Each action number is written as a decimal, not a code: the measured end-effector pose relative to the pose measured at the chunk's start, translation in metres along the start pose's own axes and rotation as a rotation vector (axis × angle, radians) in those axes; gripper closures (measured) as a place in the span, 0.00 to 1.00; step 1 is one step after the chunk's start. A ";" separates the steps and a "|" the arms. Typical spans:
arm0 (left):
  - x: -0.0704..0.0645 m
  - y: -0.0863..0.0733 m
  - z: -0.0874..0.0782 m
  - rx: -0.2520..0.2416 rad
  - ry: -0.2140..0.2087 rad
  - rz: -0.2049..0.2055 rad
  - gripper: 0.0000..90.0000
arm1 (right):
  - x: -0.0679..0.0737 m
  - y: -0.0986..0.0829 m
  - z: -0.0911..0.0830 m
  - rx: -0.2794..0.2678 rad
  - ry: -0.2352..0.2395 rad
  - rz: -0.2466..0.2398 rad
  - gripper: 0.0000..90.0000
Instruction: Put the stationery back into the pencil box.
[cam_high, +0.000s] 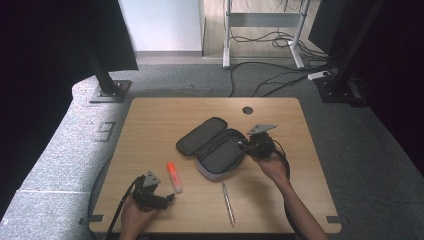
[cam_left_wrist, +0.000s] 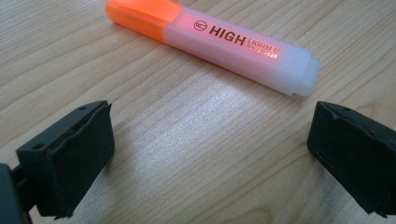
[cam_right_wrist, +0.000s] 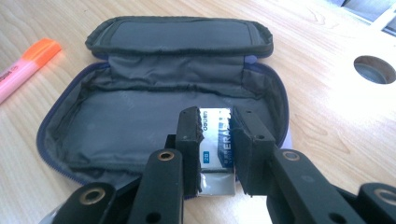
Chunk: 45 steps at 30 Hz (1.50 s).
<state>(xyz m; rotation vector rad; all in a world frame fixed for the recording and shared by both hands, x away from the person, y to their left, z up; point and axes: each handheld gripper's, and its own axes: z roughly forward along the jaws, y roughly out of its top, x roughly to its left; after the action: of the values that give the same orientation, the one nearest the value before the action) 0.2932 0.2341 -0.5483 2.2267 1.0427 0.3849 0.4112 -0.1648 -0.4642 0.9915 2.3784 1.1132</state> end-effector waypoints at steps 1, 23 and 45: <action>0.000 0.000 0.000 0.000 0.000 0.000 0.00 | 0.000 0.001 0.001 0.000 0.000 0.001 0.80; 0.000 0.000 0.000 -0.001 0.000 0.000 0.00 | -0.010 0.013 0.038 0.027 -0.038 -0.025 0.80; 0.000 0.000 0.000 -0.001 -0.004 0.004 0.00 | -0.016 0.002 0.074 0.090 -0.036 -0.028 0.80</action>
<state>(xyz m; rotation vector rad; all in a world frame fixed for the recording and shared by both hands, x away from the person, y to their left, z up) 0.2927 0.2340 -0.5484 2.2279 1.0354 0.3827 0.4637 -0.1358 -0.5097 0.9957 2.4246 0.9782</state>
